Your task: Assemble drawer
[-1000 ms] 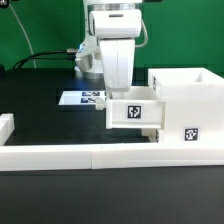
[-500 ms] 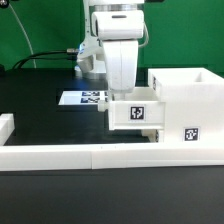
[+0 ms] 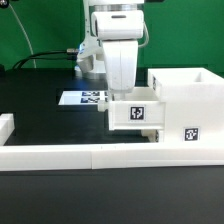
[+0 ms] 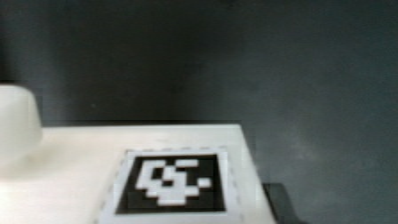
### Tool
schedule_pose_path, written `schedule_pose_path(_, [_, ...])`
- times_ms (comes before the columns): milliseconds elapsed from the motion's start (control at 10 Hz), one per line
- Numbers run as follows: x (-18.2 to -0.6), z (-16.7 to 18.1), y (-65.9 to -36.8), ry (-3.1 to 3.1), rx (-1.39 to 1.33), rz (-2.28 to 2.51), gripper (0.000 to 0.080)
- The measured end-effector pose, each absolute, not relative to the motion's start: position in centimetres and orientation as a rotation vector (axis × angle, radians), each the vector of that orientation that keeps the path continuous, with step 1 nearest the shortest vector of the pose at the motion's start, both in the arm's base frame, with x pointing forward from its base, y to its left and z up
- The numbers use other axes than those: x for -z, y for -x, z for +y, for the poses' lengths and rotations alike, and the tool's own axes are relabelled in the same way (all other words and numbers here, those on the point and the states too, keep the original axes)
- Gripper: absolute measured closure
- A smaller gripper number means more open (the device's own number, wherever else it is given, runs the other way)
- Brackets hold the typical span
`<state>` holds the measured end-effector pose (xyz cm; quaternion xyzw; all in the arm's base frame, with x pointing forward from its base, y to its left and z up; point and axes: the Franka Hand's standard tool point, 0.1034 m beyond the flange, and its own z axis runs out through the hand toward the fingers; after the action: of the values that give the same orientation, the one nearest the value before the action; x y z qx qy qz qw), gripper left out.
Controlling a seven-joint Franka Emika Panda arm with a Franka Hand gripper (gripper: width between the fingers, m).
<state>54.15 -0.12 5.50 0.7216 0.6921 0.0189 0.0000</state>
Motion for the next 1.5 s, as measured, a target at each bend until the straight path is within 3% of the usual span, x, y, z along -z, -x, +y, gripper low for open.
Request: schedule_pose_path(1500, [-5.41, -0.18, -53.90, -2.251, -0.039, 2.192, 0.0757])
